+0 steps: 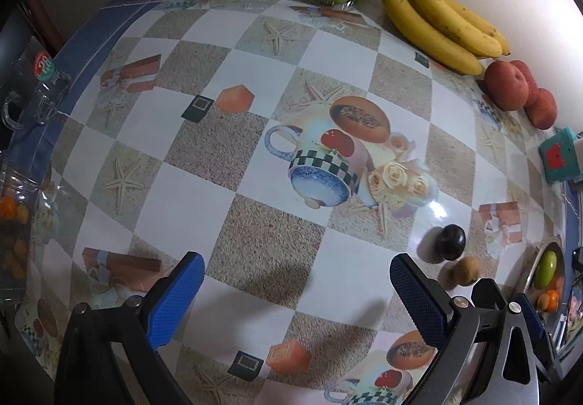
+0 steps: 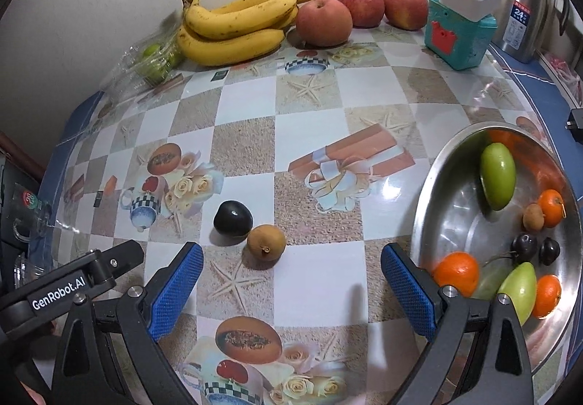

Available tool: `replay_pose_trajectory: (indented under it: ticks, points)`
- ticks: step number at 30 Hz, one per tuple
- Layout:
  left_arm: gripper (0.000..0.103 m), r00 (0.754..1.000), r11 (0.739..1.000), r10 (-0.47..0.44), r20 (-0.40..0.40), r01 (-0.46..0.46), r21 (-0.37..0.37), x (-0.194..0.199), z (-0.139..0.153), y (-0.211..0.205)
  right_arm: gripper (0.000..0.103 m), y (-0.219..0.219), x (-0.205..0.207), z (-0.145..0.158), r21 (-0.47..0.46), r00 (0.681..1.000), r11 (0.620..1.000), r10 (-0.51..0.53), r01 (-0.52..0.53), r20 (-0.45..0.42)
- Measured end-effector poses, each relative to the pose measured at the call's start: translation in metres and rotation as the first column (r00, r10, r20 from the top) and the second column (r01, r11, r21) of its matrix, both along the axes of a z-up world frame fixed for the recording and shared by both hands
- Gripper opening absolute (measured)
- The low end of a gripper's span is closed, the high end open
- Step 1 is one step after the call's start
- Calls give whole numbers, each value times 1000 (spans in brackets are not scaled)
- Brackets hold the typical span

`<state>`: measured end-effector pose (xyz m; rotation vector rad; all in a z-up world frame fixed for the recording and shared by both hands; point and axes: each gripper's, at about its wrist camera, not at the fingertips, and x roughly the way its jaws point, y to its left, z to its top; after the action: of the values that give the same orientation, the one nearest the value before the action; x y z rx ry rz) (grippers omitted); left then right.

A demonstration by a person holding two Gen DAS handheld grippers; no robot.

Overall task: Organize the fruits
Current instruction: 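Grasp the brown kiwi with the right tool while the left tool approaches the dark plum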

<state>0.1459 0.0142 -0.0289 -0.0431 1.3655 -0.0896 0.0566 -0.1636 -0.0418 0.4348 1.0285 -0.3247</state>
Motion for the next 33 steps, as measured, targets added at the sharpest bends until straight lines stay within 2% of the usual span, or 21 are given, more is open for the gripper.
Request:
replay_pose_trajectory:
  ticks: [12,21,23,24,25,27,30,33]
  points:
    - [103,1000,1000,-14,-23,14,7,20,-17,-1,98,0,13,-16,16,999,1000,0,0,-37]
    - [103,999,999,-40,-19,40,10,38,-17,-10,96,3,17,-23,4,999,1000,1,-1,-44]
    - [103,999,999,-45,-20,45,10,39,-17,-14,89,3,17,-24,16,999,1000,3,-2,-40]
    - [103,999,999,-46,-20,46,10,39,-16,-15,77,3,18,-25,20,999,1000,5,-4,-40]
    - [103,999,999,-47,-19,48,10,36,-16,-15,70,3,18,-25,21,999,1000,7,-6,-42]
    - [103,999,999,-50,-18,50,9,36,-14,-17,66,5,19,-24,11,999,1000,15,-14,-41]
    - [103,998,999,-52,-16,53,10,35,-15,-20,53,6,21,-24,31,999,999,22,-22,-25]
    - [103,998,998,-59,-14,59,9,35,-15,-21,45,8,22,-23,37,999,999,33,-32,-18]
